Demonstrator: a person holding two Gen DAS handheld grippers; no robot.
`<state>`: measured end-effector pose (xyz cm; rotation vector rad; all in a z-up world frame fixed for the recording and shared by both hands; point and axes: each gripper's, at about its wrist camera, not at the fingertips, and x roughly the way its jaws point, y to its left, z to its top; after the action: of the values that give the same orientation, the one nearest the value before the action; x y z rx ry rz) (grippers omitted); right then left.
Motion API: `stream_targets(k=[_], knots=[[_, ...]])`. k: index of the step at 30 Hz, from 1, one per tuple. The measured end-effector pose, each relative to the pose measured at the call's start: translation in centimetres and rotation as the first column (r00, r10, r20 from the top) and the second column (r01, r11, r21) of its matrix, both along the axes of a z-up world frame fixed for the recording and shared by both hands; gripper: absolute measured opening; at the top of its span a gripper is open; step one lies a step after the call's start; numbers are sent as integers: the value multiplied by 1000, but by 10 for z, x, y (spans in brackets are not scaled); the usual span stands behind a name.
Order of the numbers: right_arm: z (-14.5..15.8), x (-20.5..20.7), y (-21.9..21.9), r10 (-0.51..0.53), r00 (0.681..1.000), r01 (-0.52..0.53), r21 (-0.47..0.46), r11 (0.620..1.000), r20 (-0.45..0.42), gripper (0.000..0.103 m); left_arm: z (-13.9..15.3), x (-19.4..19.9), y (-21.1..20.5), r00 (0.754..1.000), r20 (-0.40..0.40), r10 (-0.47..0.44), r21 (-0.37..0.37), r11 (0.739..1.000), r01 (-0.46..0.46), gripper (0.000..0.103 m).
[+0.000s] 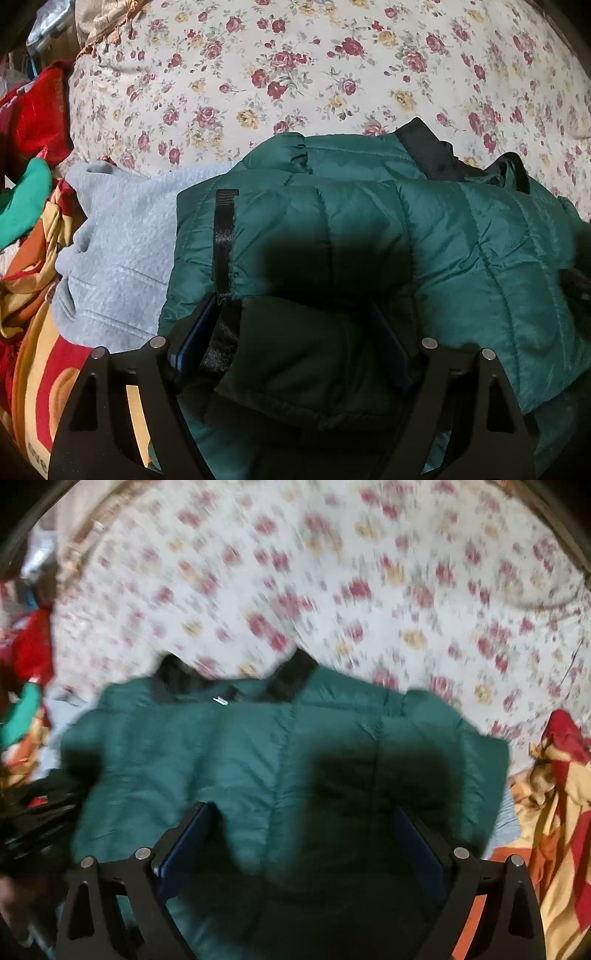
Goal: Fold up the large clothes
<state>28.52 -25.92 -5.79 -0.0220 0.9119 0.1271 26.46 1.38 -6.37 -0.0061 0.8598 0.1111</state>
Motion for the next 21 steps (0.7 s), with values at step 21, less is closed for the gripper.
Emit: stream_targets(k=[21], knots=[[-18,-52,-14,-2,999,-1,-60,998,-40,99,-6,2,0,1000,-1,18,14,1000,-18,93]])
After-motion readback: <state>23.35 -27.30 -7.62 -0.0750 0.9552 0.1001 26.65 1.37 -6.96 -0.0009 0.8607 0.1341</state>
